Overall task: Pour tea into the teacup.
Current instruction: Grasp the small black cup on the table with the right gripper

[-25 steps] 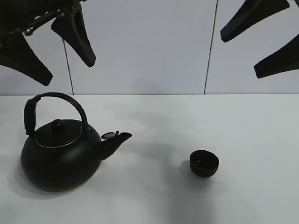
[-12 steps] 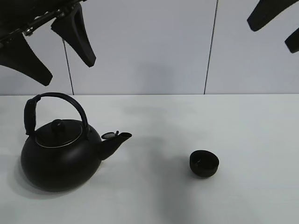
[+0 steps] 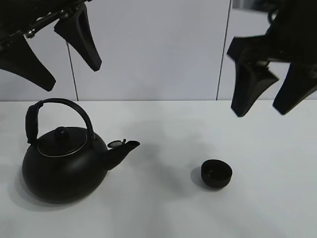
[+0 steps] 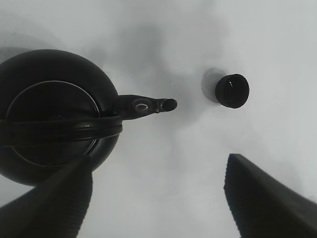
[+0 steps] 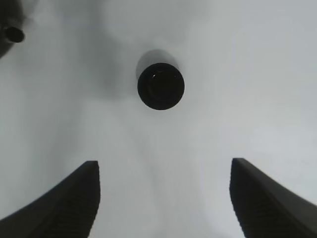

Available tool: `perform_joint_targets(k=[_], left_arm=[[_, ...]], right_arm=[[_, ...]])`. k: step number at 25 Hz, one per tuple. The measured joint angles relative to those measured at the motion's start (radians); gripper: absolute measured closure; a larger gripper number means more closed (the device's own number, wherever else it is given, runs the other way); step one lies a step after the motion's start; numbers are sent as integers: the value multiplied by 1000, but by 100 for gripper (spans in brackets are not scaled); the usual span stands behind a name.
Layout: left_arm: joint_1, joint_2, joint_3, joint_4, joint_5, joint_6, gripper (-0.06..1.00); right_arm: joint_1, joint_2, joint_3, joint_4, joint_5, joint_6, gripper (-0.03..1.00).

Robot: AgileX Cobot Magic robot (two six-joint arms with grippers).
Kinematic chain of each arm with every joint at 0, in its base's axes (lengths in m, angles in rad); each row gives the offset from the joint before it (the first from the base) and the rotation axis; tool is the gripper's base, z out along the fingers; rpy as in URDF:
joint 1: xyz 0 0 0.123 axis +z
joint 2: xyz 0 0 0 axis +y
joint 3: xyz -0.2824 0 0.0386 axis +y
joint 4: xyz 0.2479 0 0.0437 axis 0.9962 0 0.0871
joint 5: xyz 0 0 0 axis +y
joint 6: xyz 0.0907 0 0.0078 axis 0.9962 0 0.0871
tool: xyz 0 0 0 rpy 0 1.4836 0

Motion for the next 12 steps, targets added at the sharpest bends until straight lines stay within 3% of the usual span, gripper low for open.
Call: perform_joint_targets(k=[12], left_arm=[[0, 0, 0, 0, 1, 0, 41]], right_arm=[[5, 301, -1, 67, -160, -13, 38]])
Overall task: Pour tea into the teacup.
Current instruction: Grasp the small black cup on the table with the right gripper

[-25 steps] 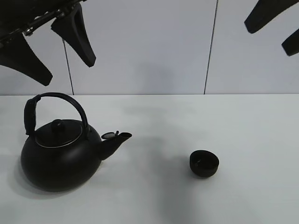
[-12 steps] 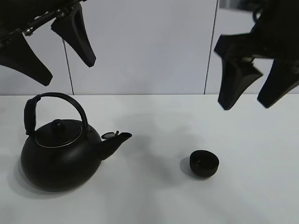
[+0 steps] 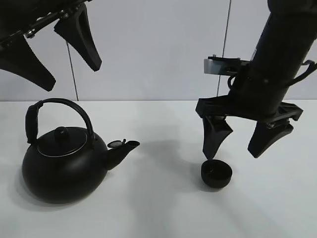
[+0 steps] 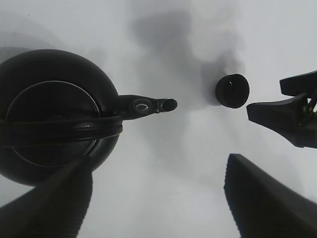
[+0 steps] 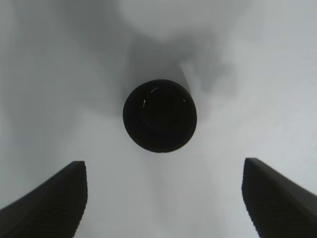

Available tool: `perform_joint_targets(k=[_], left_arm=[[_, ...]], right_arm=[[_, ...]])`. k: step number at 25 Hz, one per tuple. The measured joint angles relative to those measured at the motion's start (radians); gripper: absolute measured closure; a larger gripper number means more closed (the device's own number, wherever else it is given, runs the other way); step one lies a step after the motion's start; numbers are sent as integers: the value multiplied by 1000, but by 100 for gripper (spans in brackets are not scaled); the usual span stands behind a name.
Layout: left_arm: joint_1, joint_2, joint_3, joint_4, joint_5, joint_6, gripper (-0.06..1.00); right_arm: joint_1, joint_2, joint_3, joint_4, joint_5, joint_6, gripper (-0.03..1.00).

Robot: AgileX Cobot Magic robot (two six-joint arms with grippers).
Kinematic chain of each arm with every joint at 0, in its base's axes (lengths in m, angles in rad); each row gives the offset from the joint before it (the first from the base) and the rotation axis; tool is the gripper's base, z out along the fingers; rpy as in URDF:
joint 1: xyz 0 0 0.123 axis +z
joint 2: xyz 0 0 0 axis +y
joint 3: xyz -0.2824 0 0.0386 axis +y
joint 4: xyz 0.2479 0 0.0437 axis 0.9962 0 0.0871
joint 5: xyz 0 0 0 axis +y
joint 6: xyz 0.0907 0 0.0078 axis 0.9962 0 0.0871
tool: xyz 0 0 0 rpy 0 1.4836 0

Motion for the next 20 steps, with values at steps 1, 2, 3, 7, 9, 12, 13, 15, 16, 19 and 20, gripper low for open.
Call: perform_joint_targets(k=[1, 2, 3, 7, 9, 12, 13, 15, 16, 19, 20], left_arm=[[0, 0, 0, 0, 0, 0, 41], [0, 0, 0, 0, 0, 0, 41], [0, 0, 0, 0, 0, 0, 41], [0, 0, 0, 0, 0, 0, 41], [0, 0, 0, 0, 0, 0, 41], [0, 0, 0, 0, 0, 0, 41], [0, 0, 0, 0, 0, 0, 41], [0, 0, 0, 0, 0, 0, 41], [0, 0, 0, 0, 0, 0, 41], [0, 0, 0, 0, 0, 0, 41], [0, 0, 0, 0, 0, 0, 41]], right_arm=[[0, 11, -1, 5, -5, 0, 38], [0, 21, -2, 9, -9, 0, 38], [0, 28, -2, 10, -13, 0, 38], [41, 34, -3, -26, -36, 25, 38], [80, 34, -3, -90, -63, 84, 38], [110, 37, -4, -175, -76, 189, 38], [113, 43, -4, -194, -73, 206, 38], [112, 58, -4, -211, -65, 224, 38], [112, 67, -4, -213, -65, 227, 38], [112, 101, -4, -214, -69, 231, 38], [112, 114, -4, -214, -72, 231, 38]])
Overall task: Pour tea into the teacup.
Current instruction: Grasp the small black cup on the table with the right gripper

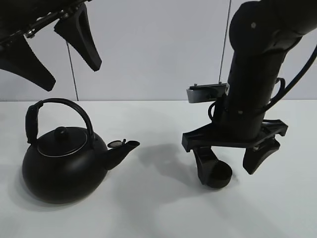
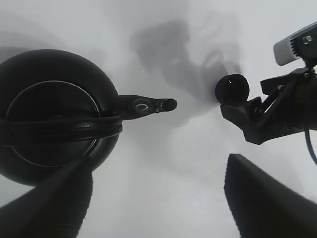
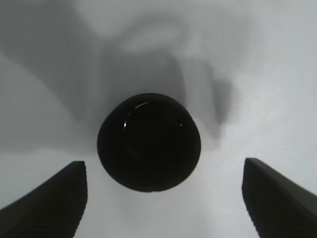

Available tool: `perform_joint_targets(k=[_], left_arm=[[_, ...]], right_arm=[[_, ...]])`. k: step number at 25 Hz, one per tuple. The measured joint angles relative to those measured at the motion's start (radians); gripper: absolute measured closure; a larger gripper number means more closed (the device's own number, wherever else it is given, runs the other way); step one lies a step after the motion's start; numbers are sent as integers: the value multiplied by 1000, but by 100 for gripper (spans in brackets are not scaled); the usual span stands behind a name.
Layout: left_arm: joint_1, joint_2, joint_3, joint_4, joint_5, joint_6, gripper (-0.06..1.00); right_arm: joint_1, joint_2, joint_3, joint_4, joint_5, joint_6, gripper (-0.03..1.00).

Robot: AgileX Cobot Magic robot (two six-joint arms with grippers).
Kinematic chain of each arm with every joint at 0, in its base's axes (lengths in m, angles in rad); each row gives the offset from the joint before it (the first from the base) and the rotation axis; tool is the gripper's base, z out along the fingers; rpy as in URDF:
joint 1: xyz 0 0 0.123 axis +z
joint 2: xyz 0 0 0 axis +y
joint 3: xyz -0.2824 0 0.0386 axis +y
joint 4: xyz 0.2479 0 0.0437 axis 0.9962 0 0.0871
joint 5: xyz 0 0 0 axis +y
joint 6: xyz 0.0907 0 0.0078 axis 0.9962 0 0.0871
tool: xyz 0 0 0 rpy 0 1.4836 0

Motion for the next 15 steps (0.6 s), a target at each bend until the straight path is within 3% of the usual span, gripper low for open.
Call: perform_joint_targets(k=[6, 12, 15], left_arm=[[0, 0, 0, 0, 0, 0, 41], [0, 0, 0, 0, 0, 0, 41], [0, 0, 0, 0, 0, 0, 41]], right_arm=[[0, 31, 0, 6, -48, 5, 38], [0, 54, -4, 14, -67, 26, 55], [0, 60, -4, 26, -69, 26, 56]])
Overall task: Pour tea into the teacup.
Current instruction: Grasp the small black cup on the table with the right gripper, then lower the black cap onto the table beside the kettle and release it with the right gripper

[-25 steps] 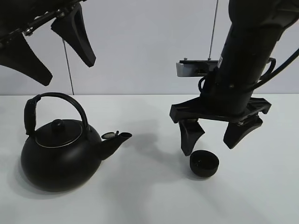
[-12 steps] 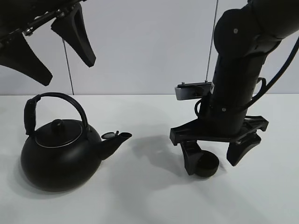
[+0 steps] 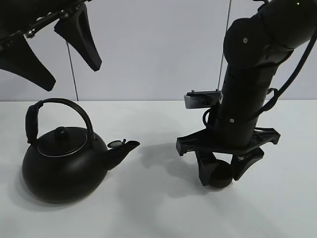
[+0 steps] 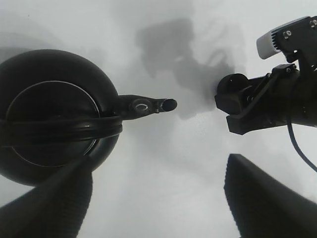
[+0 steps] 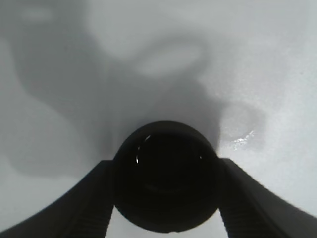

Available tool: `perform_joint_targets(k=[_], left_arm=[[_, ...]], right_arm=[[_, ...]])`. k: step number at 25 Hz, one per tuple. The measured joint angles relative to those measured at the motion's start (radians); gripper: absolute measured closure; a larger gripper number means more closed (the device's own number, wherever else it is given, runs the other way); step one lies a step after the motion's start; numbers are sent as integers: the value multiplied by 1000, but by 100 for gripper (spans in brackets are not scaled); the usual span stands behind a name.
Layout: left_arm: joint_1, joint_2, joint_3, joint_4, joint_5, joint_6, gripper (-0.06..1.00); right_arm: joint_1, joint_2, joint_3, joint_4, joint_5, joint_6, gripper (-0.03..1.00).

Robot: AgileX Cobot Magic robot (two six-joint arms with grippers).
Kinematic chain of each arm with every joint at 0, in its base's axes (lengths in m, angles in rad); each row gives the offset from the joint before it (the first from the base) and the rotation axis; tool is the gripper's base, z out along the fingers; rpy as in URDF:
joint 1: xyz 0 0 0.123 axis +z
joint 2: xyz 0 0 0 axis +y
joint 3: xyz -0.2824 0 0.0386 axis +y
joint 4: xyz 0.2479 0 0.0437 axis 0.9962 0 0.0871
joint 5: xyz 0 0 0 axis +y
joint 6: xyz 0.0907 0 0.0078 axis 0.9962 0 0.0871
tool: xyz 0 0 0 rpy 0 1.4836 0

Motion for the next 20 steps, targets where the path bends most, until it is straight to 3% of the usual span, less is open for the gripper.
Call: perform_joint_targets(k=[11, 20], left_arm=[[0, 0, 0, 0, 0, 0, 41], [0, 0, 0, 0, 0, 0, 41]], right_arm=[[1, -60, -4, 30, 42, 0, 56], [75, -60, -157, 57, 72, 32, 56]])
